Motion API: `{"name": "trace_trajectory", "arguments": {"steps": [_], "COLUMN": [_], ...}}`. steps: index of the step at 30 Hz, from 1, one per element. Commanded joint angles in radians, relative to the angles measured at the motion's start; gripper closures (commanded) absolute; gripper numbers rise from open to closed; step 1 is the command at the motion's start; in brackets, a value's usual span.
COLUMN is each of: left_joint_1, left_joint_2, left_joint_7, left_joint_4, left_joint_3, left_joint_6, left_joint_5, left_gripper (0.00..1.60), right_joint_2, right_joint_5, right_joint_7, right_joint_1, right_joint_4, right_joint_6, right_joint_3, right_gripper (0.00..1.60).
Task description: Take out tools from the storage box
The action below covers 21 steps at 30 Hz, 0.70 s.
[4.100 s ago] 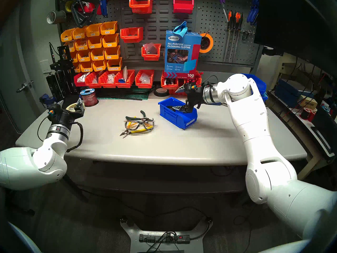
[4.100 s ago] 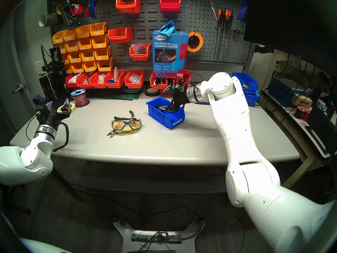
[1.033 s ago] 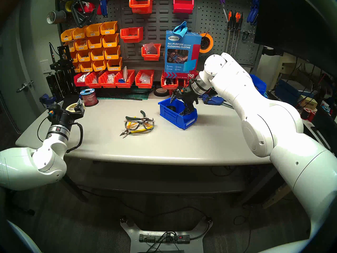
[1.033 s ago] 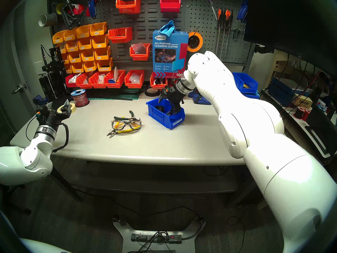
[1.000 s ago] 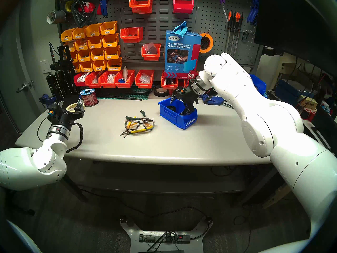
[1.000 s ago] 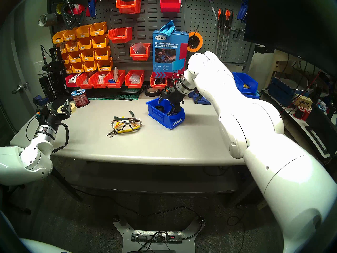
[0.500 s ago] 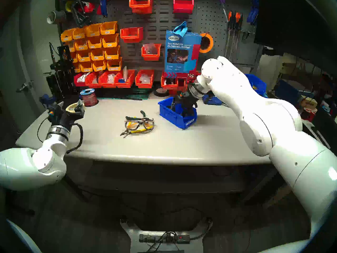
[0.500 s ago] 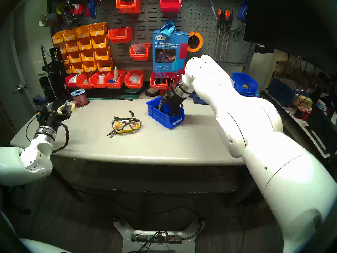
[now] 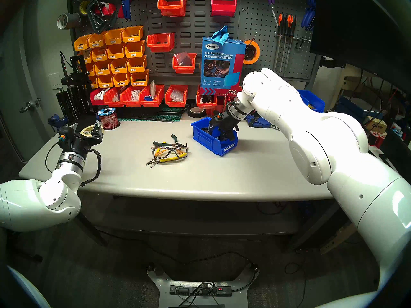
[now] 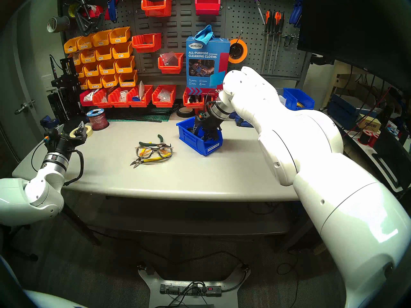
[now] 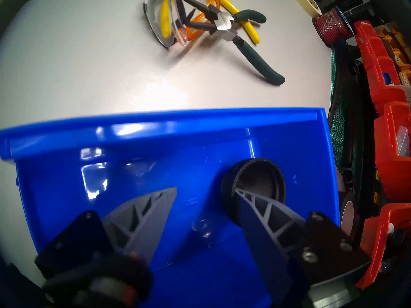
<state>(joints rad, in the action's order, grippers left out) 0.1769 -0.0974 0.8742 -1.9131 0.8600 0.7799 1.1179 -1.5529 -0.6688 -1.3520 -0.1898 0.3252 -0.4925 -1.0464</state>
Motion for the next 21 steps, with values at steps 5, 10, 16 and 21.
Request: {"name": "trace_trajectory", "arguments": {"steps": [5,10,16,21], "left_joint_1": [0.037,0.044,0.054,0.062], "left_joint_2": [-0.003,-0.003,-0.003,-0.003], "left_joint_7": [-0.002,-0.003,-0.003,-0.004], "left_joint_4": [-0.001,-0.001,-0.002,-0.002], "left_joint_3": [0.007,0.015,0.025,0.033], "left_joint_6": [0.003,0.003,0.004,0.004], "left_joint_5": [0.000,0.001,0.002,0.002], "left_gripper": [0.00,0.00,0.00,0.00], "right_joint_2": [-0.036,-0.046,-0.053,-0.057], "right_joint_5": [0.000,0.003,0.015,0.024], "right_joint_7": [-0.017,-0.009,-0.007,-0.008], "right_joint_1": [0.055,0.062,0.069,0.071], "right_joint_4": [-0.062,-0.088,-0.113,-0.132], "right_joint_6": [-0.030,-0.050,-0.064,-0.074], "right_joint_3": [0.017,0.026,0.030,0.034], "right_gripper": [0.62,0.73,0.67,0.51]}}
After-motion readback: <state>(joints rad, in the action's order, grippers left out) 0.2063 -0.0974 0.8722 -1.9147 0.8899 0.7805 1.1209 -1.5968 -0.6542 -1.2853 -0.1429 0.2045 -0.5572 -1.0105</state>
